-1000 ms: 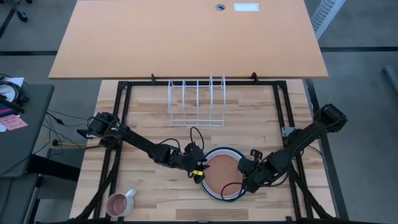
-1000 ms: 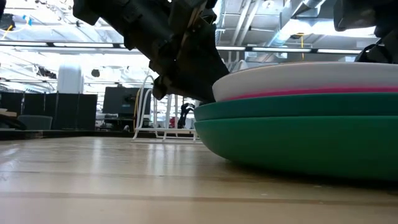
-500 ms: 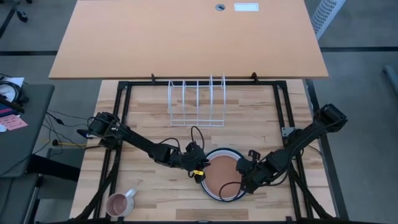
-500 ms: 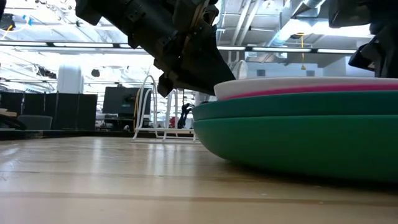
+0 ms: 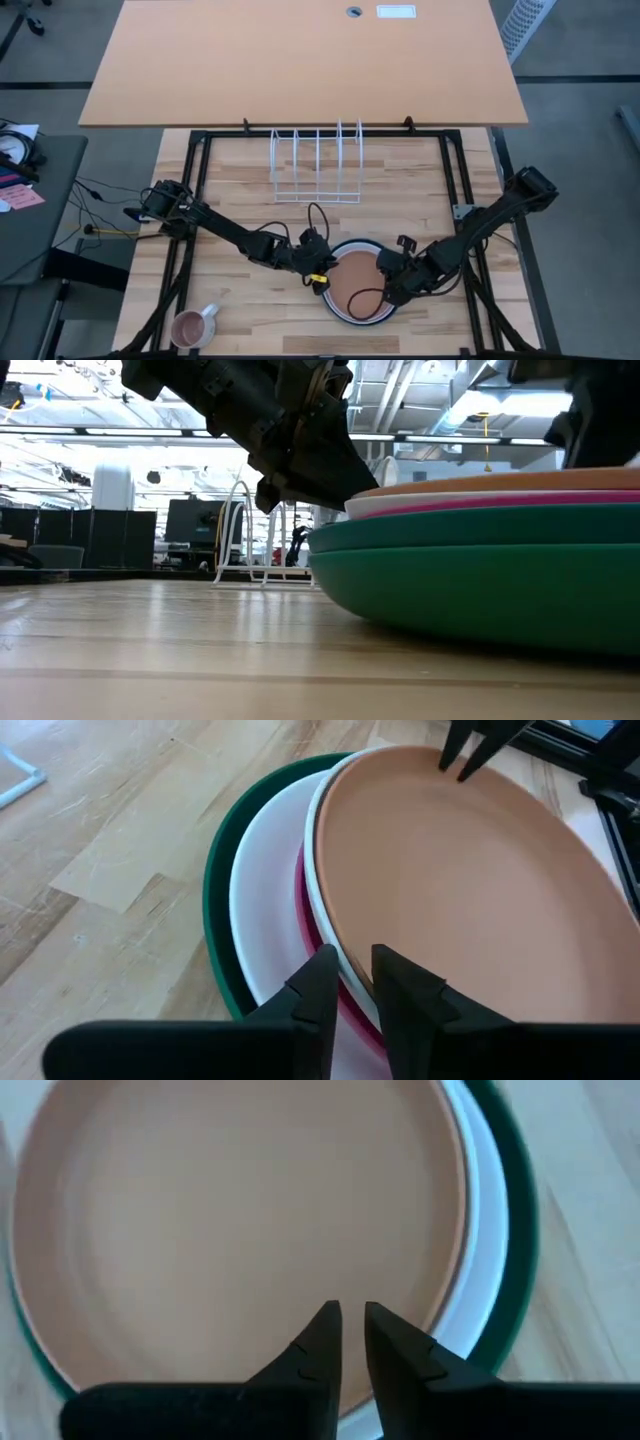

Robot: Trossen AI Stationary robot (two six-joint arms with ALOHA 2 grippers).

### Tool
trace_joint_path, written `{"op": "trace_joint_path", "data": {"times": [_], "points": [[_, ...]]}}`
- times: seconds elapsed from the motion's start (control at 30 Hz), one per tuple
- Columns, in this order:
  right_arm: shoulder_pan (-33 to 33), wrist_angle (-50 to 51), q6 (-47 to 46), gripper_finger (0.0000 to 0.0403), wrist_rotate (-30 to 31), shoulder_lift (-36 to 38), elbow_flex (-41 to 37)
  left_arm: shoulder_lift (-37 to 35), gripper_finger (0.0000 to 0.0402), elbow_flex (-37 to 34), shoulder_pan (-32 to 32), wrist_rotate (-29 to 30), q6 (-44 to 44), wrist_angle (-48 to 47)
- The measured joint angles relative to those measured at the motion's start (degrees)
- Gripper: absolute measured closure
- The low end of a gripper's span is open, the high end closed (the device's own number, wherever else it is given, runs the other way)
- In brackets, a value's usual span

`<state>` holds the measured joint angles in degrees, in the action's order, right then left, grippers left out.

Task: Sort dishes
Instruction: Put the light orange plate in the dish rack

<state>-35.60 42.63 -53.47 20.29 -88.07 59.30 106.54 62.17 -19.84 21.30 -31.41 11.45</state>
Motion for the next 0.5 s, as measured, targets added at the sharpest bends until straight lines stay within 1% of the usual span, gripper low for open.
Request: {"op": "trace_joint_path", "data": {"times": [0.17,0.33,0.5], "points": [[-0.8,3.5,0.1,0.0339,2.8,0.0,2.4,0.0,0.0363,0.0,0.0,0.0,0.2,0.1],[-1.6,5.7,-0.5,0.0339,3.4,-0.2,2.3,0.0,0.0378,0.0,0.0,0.0,0.2,0.1],[-1.9,6.6,-2.0,0.0338,3.8,0.0,2.4,0.0,0.0384,0.0,0.0,0.0,0.2,-0.1]]}}
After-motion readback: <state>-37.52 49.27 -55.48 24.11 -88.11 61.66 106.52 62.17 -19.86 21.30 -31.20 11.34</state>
